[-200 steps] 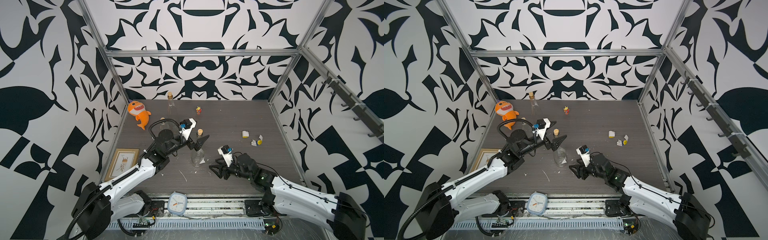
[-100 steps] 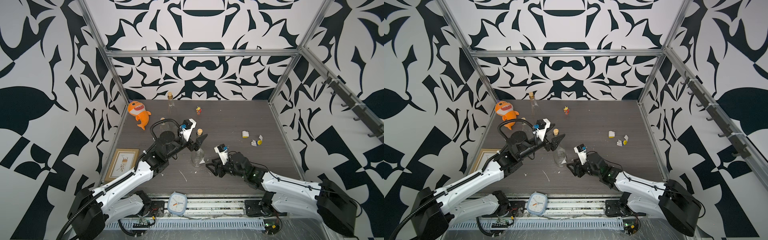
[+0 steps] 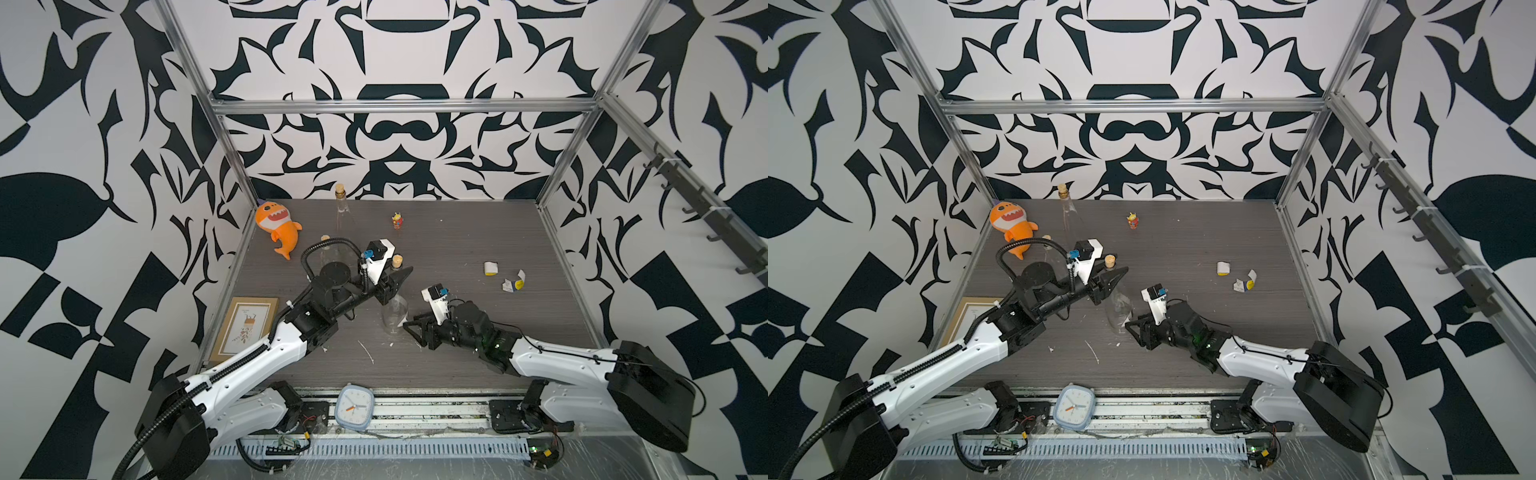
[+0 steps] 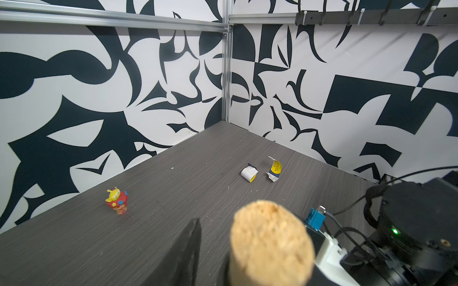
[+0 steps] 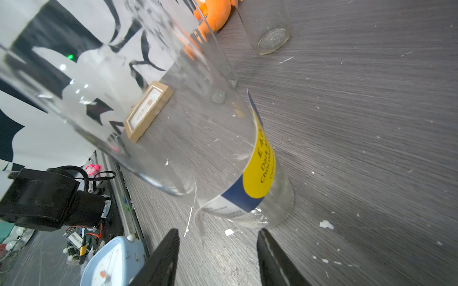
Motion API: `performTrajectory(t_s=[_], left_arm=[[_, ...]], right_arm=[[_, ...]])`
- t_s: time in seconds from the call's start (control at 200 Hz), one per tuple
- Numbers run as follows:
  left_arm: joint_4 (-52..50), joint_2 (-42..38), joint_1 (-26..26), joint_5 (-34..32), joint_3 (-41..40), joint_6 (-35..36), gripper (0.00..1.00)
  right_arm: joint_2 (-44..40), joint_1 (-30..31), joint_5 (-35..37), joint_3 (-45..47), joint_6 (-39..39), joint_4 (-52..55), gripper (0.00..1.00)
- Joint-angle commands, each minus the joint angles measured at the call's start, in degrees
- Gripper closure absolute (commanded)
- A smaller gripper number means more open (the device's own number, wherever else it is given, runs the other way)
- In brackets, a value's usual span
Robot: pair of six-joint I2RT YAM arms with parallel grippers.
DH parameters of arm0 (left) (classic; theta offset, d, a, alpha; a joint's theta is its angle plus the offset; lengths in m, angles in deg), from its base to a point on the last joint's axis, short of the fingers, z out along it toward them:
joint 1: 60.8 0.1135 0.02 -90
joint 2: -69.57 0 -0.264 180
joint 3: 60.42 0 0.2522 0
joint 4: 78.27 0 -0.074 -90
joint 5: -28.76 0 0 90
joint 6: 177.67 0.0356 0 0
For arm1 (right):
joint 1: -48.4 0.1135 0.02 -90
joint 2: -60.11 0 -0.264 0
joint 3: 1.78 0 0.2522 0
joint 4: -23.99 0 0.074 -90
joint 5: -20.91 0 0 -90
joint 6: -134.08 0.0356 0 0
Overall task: Remove the label from the bottle
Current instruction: Adjust the bottle at the center of the board.
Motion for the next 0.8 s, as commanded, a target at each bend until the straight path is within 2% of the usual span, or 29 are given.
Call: performTrajectory(t_s=[0.0, 0.485, 0.67, 0.795], left_arm=[[1.1, -0.4, 0.1, 1.1, 0.2, -0.1, 0.56], [1.4, -0.2, 0.1, 1.9, 0.2, -0.1, 0.81], [1.3, -0.3, 0.1, 2.1, 0.0, -0.1, 0.83], [1.2, -0.4, 0.1, 2.1, -0.1, -0.1, 0.85]], right_arm=[[0.1, 0.6, 0.1, -2.2, 0.5, -2.9, 0.47], [1.5, 1.5, 0.3, -3.2, 0.6, -3.4, 0.54], [2.3, 2.0, 0.3, -3.5, 0.7, -4.0, 0.59], [2.6, 2.4, 0.7, -3.7, 0.8, -4.3, 0.67]])
